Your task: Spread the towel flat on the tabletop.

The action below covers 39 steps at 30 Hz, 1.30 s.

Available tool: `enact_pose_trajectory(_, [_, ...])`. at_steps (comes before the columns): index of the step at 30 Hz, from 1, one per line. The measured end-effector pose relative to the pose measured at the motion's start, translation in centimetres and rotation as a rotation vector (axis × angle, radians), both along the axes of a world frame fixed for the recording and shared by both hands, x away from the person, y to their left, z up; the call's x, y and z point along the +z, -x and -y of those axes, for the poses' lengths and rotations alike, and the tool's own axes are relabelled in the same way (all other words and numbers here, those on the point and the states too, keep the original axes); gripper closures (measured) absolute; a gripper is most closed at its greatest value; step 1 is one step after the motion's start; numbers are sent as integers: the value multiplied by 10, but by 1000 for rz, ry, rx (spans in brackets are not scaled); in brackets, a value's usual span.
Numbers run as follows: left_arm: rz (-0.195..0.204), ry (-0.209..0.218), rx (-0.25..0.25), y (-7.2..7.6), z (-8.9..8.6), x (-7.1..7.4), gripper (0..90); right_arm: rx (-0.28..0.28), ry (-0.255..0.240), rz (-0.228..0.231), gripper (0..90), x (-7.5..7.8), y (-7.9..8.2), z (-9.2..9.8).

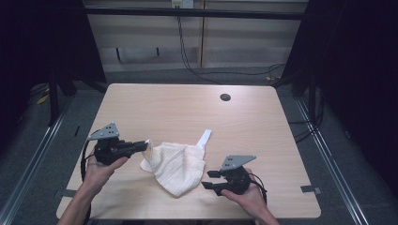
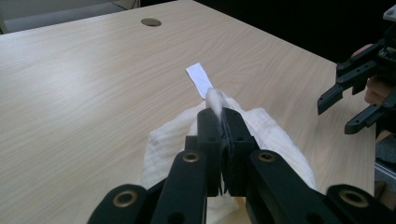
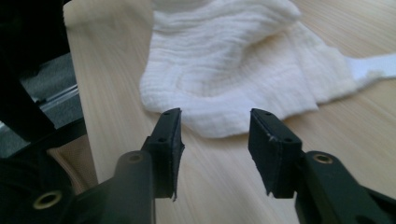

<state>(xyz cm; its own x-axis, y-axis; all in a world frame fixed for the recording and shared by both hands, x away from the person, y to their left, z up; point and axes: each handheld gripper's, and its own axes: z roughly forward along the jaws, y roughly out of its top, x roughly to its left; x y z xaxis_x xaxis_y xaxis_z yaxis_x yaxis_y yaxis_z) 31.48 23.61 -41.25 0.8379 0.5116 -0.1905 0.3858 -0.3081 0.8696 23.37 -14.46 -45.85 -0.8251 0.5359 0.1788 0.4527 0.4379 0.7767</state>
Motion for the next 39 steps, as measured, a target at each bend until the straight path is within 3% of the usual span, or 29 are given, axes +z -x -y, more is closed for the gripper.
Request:
enact_pose_trajectory(6, [-6, -4, 11, -1, -4, -4, 878, 50, -1, -15, 659, -6, -9, -27])
enact_pose_trajectory(7, [-7, -6, 20, -1, -7, -6, 878, 79, 0, -26, 687, -11, -11, -40])
enact_pose_trajectory(15, [-37, -2, 54, -6, -11, -21, 878, 162, 1, -45, 709, -24, -14, -67])
enact_pose_trajectory(23, [-47, -18, 54, -8, -9, -27, 877, 161, 36, -71, 615, -39, -18, -73])
enact_pose_trajectory(28, [-57, -24, 50, -9, -10, -30, 877, 179, 59, -44, 536, -45, -16, -77])
enact_pose_trajectory(31, [-56, -21, 49, -9, -10, -30, 876, 173, 62, -18, 539, -46, -12, -79])
enact_pose_trajectory(36, [-56, -23, 45, -9, -10, -31, 876, 124, 85, 2, 777, -45, -13, -77])
enact_pose_trajectory(39, [-53, -15, 49, -9, -12, -29, 876, 125, 58, -21, 823, -41, -16, -71])
